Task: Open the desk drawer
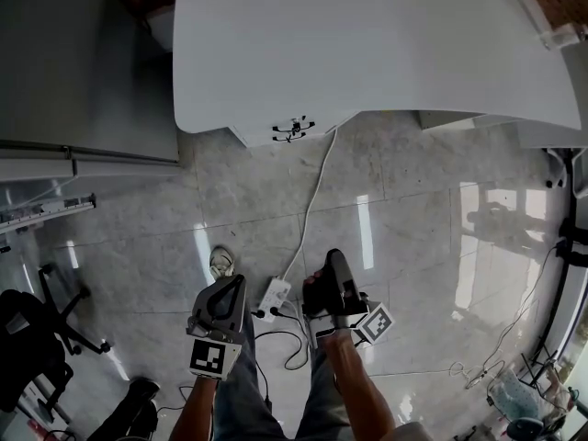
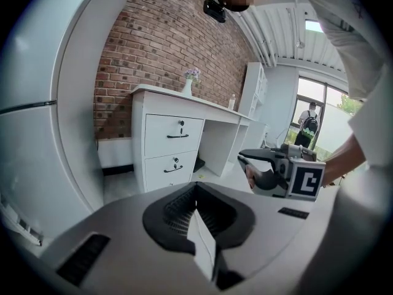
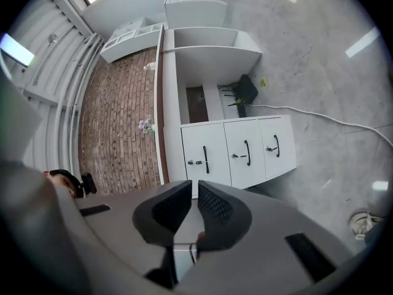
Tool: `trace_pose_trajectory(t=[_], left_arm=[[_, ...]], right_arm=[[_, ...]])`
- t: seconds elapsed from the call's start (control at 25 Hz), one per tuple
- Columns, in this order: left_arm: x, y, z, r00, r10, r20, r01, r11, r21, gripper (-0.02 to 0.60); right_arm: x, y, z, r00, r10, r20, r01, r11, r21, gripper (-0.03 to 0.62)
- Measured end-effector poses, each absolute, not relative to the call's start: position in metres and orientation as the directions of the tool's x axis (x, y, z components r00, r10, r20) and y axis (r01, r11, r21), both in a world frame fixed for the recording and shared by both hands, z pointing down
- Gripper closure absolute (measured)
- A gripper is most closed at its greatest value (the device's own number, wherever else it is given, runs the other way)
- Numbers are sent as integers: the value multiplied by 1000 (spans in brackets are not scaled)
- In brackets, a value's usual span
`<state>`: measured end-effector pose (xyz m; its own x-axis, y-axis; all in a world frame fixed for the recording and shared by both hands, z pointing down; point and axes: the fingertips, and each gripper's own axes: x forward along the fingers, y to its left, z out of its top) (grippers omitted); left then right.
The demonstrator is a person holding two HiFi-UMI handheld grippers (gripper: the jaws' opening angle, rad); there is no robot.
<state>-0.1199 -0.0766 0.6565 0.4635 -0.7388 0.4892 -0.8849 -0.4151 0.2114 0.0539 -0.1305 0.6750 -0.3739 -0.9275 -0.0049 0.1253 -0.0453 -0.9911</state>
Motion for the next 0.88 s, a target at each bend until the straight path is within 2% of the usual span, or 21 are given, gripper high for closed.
trace_pose_trajectory(t=[0.04, 0.08, 0.12, 0.52, 0.88], left_arm=[[-120, -77, 656, 464, -739, 488, -884, -415, 214, 569], [-121, -77, 657, 465, -739, 488, -884, -413, 217, 569], [-122, -78, 657, 464, -738, 489, -885, -411, 220, 569], [-128, -79, 658, 457, -740, 494, -889, -398, 226, 569], [-137, -78, 656, 446, -744, 497, -895, -375, 242, 569]], right_arm=[[54, -132, 675, -366, -930, -18, 142, -37, -989, 552], [53, -134, 675, -363, -931, -30, 155, -29, -988, 481], [52, -136, 675, -365, -930, -36, 158, -24, -987, 442], [42, -150, 685, -384, -923, -20, 126, -31, -992, 441], [25, -235, 712, -401, -916, -30, 77, -1, -997, 441]])
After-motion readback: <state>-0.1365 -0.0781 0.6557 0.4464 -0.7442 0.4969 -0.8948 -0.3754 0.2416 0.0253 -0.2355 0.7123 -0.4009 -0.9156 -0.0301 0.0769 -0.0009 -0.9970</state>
